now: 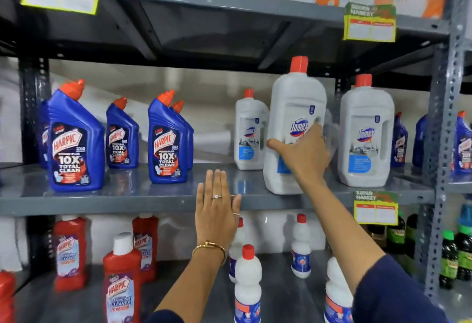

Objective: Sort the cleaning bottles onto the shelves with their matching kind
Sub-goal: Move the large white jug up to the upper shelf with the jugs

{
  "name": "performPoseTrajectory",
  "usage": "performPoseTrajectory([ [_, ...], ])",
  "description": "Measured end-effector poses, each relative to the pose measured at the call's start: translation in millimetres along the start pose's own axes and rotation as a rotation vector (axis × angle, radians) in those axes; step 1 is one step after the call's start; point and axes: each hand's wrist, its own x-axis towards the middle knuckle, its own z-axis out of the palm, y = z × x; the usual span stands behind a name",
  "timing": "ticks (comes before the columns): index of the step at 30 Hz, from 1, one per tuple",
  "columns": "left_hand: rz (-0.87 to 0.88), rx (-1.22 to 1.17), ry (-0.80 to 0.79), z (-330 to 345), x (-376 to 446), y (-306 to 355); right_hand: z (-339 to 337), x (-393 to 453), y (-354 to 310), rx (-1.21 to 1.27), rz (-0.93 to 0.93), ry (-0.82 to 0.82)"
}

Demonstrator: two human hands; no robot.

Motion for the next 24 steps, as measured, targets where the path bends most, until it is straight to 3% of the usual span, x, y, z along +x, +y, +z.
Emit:
performPoseTrajectory([
  [12,0.002,-0.003,-0.04,1.7,0.5,-2.6,80.4,19.2,7.7,-0.123,-0.01,-0.085],
  [24,-0.04,0.052,-0.057,1.1,1.9,-0.5,83.9,13.9,18.1,-0.131,-0.05,-0.122],
])
